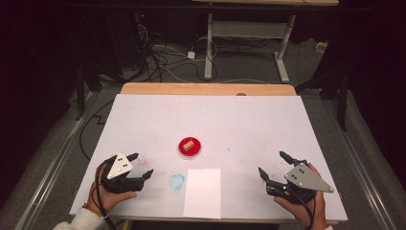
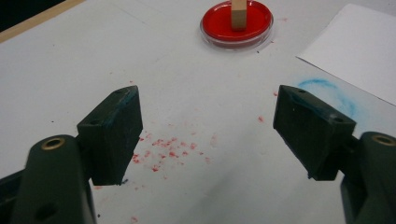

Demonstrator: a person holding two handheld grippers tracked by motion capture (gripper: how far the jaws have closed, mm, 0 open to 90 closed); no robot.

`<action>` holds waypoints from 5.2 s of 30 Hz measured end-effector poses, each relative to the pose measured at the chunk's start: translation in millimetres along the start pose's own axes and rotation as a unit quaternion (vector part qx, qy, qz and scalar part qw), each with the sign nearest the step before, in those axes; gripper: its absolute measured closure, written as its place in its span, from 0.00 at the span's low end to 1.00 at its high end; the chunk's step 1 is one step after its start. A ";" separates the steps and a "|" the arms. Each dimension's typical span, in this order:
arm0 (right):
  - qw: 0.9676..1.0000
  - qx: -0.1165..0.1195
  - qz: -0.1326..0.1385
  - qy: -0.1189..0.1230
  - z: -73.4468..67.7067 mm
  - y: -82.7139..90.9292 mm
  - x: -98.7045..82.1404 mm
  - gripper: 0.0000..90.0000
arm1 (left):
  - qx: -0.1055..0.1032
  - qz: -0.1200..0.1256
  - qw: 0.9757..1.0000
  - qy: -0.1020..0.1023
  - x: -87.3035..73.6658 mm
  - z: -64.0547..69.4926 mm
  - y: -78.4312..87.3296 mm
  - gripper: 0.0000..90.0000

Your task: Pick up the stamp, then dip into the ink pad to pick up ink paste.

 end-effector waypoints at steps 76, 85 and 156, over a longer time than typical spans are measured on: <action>0.997 -0.005 -0.063 0.046 1.1 -11.1 -14.5 0.27 | -0.124 -0.238 0.962 -0.044 134.3 -7.9 -138.1 0.76; 0.997 -0.002 -0.065 0.046 0.7 -11.7 -14.9 0.28 | -0.110 -0.253 0.960 -0.049 128.0 -6.8 -145.0 0.78; 0.996 0.013 -0.070 0.051 -4.6 -18.5 -13.0 0.28 | -0.118 -0.138 0.981 -0.063 158.4 -5.5 -85.5 0.82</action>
Point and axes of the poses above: each handheld gripper's, and its own axes: y roughly backward along the jaws, x roughly out of its top, z roughly to its right, the point moved 2 cm from there along -y, roughly forward along the jaws, and after that the axes turned 7 degrees about -x, right-handed, at the moved point
